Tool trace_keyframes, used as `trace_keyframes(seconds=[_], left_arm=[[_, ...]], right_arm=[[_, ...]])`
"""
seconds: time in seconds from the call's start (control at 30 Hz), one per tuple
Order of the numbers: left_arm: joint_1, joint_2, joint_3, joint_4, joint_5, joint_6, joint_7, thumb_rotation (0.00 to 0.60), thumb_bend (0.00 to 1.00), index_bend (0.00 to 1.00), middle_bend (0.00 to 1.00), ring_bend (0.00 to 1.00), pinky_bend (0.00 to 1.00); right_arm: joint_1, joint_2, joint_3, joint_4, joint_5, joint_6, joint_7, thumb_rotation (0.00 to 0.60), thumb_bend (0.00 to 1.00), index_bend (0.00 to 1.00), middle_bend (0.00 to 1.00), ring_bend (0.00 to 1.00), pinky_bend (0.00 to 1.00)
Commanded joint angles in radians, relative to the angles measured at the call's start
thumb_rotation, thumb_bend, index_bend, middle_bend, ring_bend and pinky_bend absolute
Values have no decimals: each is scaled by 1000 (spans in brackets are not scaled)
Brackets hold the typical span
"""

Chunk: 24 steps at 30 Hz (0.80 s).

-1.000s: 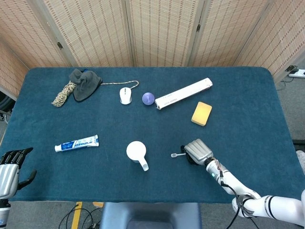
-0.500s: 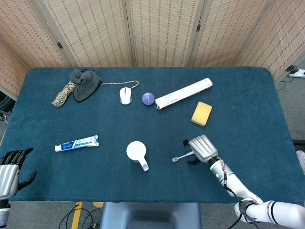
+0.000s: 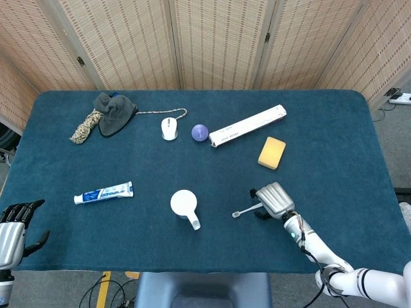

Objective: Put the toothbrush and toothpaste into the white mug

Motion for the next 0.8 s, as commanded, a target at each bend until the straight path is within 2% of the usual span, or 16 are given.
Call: trace_keyframes(seconds=[0.03,0.27,0.53,0.8], left_arm=[[2,1,0,0,-2,1,-2,600,353,220,299,238,215],[1,-1,-1,2,-1,-1,-1,600,353,220,299,238,215],[-1,-5,-2,6,-4,-5,-1,600,353,220,299,238,215],[2,-6,-2,10,-8,-6,-3,600,353,220,299,238,214]], right_arm=[[0,-16,1,23,-7,-6,13,600,207,456,997,1000,979],[-7,-34,-4,51,-35,-3,40,600,207,521,1000,1000,981],[-6,-50,2,77,-44,-11,51,600,208,535,1000,1000,981],[1,-60,7,91,-48,-29,55,600,262,554,1000,1000,981]])
